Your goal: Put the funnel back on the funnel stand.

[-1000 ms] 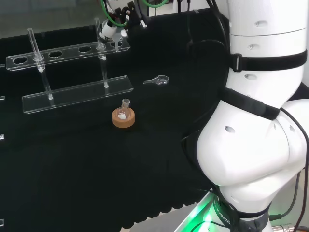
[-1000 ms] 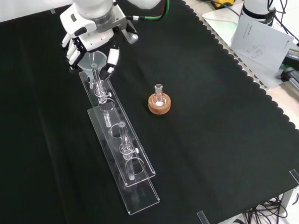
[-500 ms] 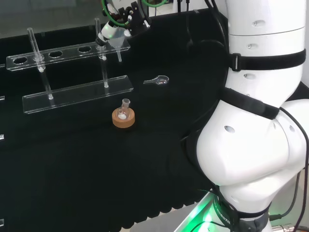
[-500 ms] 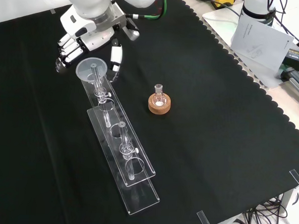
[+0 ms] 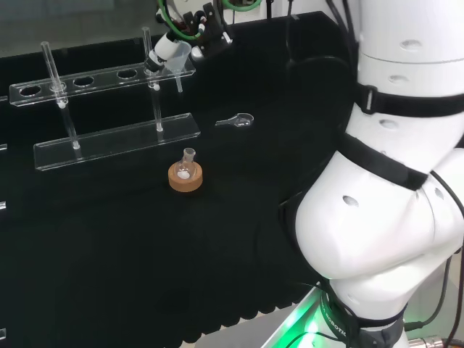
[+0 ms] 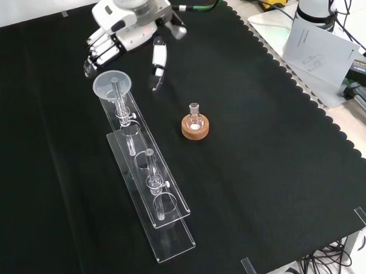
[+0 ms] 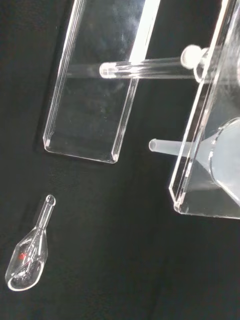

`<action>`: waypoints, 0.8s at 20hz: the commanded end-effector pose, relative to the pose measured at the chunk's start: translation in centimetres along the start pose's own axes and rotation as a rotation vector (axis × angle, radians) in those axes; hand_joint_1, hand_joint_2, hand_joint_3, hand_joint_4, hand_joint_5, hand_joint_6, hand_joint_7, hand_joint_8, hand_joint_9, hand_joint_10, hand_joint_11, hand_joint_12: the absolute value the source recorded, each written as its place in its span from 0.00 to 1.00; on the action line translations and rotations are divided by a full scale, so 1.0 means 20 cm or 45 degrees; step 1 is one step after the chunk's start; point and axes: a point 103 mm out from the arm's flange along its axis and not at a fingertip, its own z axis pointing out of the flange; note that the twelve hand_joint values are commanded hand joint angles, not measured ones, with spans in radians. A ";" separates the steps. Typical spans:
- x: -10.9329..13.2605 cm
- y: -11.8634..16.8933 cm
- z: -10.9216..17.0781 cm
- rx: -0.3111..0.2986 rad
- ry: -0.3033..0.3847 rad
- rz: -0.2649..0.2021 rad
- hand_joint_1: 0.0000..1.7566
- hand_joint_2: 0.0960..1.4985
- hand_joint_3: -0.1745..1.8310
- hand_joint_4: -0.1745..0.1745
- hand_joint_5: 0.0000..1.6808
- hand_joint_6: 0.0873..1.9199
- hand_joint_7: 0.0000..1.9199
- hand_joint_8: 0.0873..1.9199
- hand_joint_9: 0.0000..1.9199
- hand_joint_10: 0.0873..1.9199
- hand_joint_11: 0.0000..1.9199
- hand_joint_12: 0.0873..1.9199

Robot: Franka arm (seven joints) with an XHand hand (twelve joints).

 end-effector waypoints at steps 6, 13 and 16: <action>-0.06 -0.53 -0.20 -0.155 0.139 0.077 0.24 0.45 0.16 0.39 0.13 0.00 0.03 0.31 0.14 0.35 0.08 0.74; -0.12 -0.71 -0.22 -0.168 0.144 0.144 0.25 0.46 0.16 0.39 0.14 0.00 0.04 0.31 0.16 0.34 0.09 0.74; -0.14 -0.76 -0.23 -0.174 0.149 0.170 0.25 0.46 0.16 0.39 0.14 0.00 0.04 0.31 0.16 0.34 0.09 0.74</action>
